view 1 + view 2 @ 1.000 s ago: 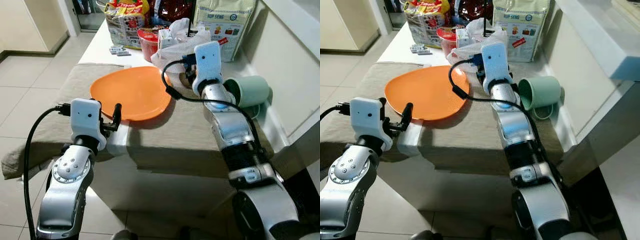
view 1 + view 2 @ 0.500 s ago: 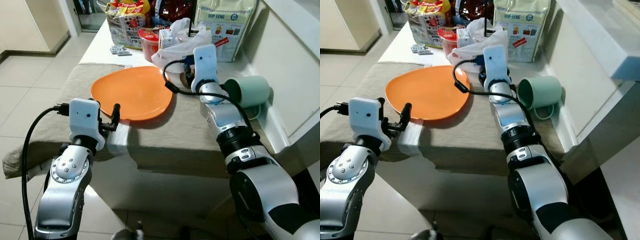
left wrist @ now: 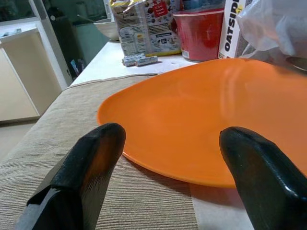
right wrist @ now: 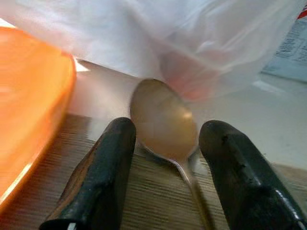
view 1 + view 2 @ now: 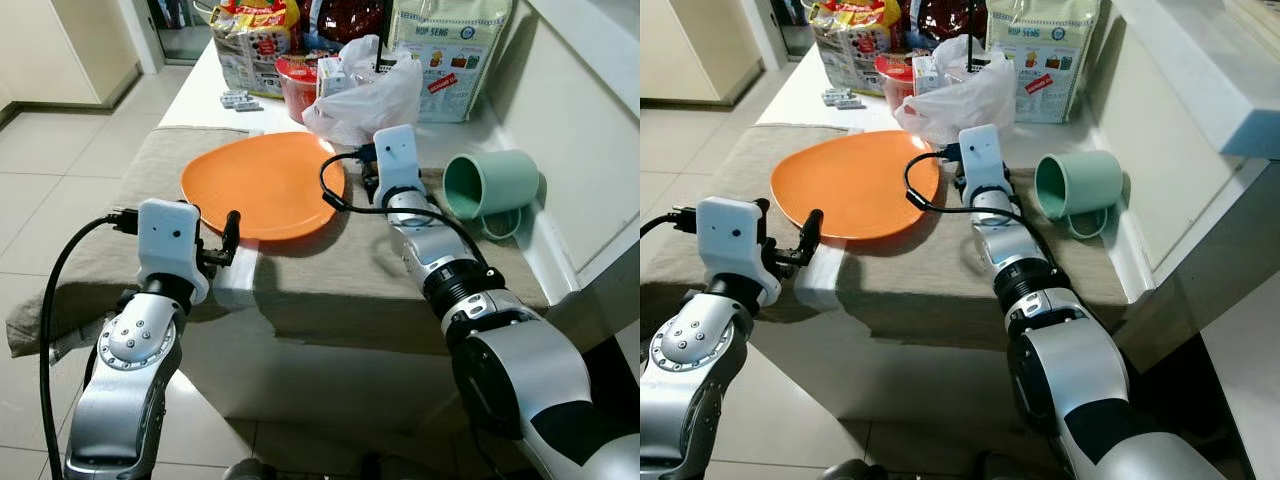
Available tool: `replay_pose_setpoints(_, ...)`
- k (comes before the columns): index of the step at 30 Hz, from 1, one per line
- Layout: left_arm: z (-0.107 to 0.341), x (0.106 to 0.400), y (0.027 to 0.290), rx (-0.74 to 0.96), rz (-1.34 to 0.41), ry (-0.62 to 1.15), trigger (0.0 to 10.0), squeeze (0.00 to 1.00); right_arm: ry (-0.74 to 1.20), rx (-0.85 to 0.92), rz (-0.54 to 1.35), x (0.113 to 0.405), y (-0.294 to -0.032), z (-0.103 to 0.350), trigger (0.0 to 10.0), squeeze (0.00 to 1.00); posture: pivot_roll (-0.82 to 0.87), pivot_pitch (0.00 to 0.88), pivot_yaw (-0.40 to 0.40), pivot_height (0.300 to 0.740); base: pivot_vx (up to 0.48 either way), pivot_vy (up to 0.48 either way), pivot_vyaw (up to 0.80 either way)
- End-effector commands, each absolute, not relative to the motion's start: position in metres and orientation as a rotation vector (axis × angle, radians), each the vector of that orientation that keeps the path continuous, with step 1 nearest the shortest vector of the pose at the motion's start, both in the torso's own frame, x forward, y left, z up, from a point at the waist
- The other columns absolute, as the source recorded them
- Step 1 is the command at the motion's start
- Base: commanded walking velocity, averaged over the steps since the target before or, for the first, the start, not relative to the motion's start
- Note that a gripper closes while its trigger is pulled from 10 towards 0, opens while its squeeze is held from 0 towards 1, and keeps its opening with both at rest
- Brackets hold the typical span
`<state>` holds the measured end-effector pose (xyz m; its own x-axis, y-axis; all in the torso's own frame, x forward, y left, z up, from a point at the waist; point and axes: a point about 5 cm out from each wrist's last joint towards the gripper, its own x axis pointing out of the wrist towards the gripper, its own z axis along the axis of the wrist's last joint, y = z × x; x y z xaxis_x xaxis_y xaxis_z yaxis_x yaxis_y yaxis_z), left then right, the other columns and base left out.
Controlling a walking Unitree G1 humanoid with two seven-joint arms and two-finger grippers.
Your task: Setting the table
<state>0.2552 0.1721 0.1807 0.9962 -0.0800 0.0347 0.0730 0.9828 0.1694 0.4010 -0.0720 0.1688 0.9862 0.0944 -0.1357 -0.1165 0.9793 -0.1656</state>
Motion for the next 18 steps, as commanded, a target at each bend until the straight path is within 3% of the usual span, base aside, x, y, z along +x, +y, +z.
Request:
replay_pose_setpoints(1, 0.182, 0.252, 0.174, 0.180, -0.077, -0.038, 10.0, 0.00, 0.215, -0.160, 0.121, 0.396, -0.070, 0.150, 10.0, 0.00, 0.07, 0.122, 0.053, 0.740, 0.000, 0.000, 0.00)
replay_pose_setpoints(14, 0.181, 0.251, 0.172, 0.176, -0.083, -0.031, 10.0, 0.00, 0.289, -0.157, 0.138, 0.388, -0.068, 0.130, 10.0, 0.00, 0.06, 0.123, 0.052, 0.740, 0.000, 0.000, 0.00)
replay_pose_setpoints(15, 0.181, 0.251, 0.172, 0.176, -0.083, -0.031, 10.0, 0.00, 0.296, -0.153, 0.138, 0.387, -0.067, 0.128, 5.6, 0.00, 0.06, 0.122, 0.052, 0.740, 0.000, 0.000, 0.00)
replay_pose_setpoints(16, 0.181, 0.250, 0.171, 0.176, -0.084, -0.030, 10.0, 0.00, 0.306, -0.144, 0.143, 0.387, -0.067, 0.127, 0.0, 0.00, 0.06, 0.121, 0.051, 0.740, 0.000, 0.000, 0.00)
replay_pose_setpoints(18, 0.181, 0.250, 0.171, 0.176, -0.084, -0.029, 10.0, 0.00, 0.311, -0.140, 0.146, 0.386, -0.067, 0.126, 0.0, 0.00, 0.06, 0.120, 0.049, 0.740, 0.000, 0.000, 0.00)
